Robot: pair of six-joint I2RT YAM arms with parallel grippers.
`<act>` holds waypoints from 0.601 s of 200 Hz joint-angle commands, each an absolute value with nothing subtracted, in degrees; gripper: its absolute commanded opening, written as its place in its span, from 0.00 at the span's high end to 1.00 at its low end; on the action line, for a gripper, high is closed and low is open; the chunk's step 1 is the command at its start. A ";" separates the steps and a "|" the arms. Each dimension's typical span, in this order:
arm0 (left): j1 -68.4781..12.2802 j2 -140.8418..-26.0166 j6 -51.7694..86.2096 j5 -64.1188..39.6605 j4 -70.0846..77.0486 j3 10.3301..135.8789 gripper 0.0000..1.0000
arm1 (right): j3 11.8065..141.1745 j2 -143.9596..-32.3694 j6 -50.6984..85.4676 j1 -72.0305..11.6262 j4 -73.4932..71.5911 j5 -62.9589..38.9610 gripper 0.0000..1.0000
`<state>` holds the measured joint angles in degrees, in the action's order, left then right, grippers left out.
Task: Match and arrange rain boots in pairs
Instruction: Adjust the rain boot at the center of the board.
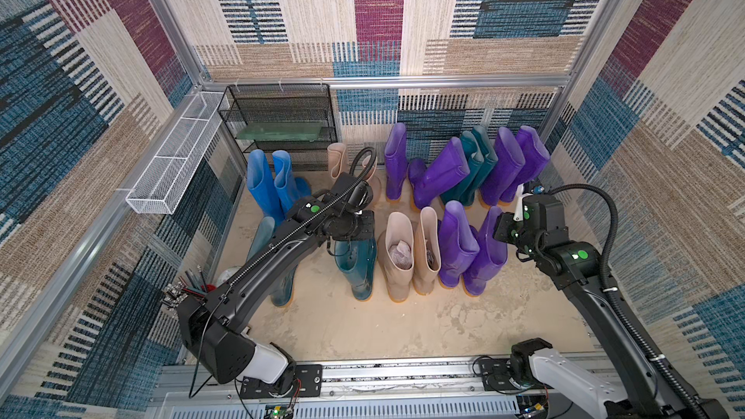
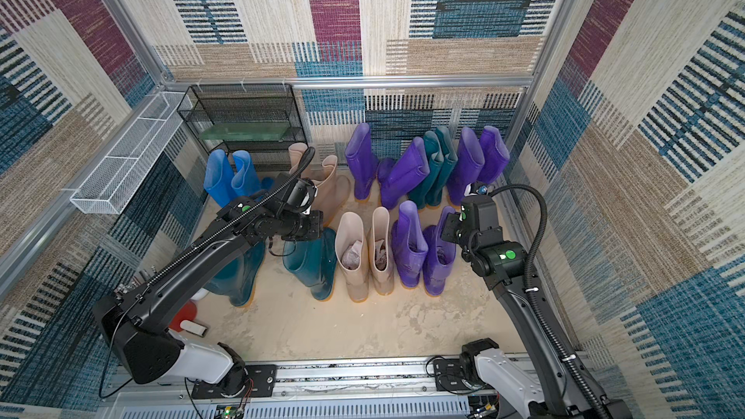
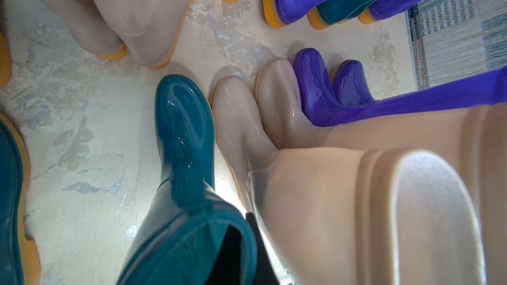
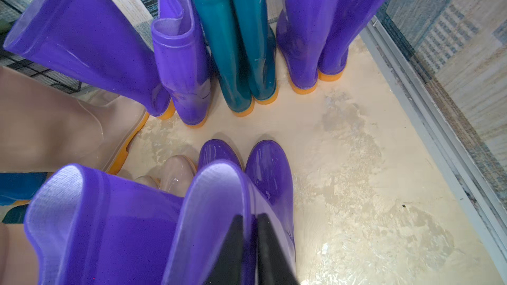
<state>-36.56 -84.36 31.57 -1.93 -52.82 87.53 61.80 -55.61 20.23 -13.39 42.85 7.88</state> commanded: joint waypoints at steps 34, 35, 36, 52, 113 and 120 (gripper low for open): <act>-36.70 -84.81 31.93 -3.43 -50.13 88.86 0.79 | 63.43 -56.44 14.93 -12.97 39.53 9.32 1.00; -36.72 -84.81 31.92 -3.43 -50.16 88.86 0.79 | 63.40 -56.43 14.80 -12.99 39.54 9.36 1.00; -36.73 -84.81 31.95 -3.43 -50.17 88.86 0.78 | 63.38 -56.43 14.70 -13.00 39.55 9.60 1.00; -36.72 -84.56 31.86 -3.34 -50.17 89.00 0.79 | 63.36 -56.11 14.86 -12.68 39.83 12.59 1.00; -36.71 -81.52 28.77 1.07 -54.12 92.45 0.37 | 63.57 -56.45 17.26 -10.37 39.83 8.53 0.37; -36.73 -80.71 28.24 2.11 -54.98 93.24 0.30 | 64.47 -55.72 16.87 -10.37 39.65 9.01 0.32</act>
